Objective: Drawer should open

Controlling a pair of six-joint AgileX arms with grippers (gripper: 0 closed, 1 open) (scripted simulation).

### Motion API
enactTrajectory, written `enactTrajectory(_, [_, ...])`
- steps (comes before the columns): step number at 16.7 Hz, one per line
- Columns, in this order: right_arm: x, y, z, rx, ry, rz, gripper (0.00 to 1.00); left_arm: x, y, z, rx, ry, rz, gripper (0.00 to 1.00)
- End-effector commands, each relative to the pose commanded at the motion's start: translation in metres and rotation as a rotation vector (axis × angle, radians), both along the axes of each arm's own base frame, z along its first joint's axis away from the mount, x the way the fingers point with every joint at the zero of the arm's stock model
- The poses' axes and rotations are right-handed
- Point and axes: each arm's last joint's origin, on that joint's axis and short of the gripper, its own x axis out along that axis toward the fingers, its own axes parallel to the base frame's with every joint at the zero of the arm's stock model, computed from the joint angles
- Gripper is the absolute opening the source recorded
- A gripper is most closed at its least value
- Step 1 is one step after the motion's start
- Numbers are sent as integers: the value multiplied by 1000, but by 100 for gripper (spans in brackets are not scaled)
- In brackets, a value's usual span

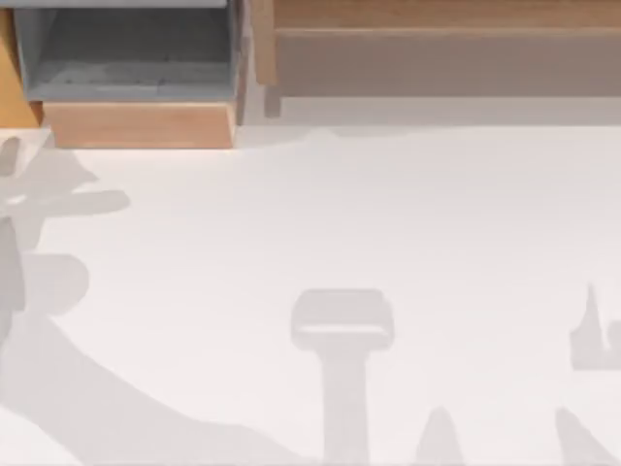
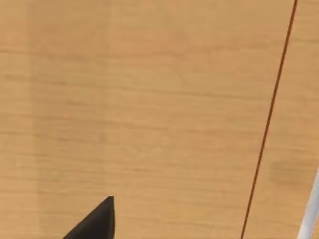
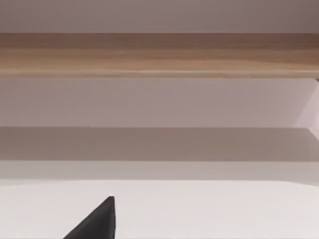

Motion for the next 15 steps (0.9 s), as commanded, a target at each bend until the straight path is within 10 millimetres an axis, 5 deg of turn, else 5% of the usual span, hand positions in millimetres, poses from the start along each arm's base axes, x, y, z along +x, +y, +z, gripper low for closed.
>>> enactTrajectory(3, [0, 0, 0, 0, 0, 0, 100, 1, 16, -15, 82, -14, -7, 100])
enactTrajectory(9, [0, 0, 0, 0, 0, 0, 100, 2, 15, -16, 85, -12, -9, 100])
enactTrajectory(15, [0, 0, 0, 0, 0, 0, 100, 24, 16, -16, 87, -15, -7, 100])
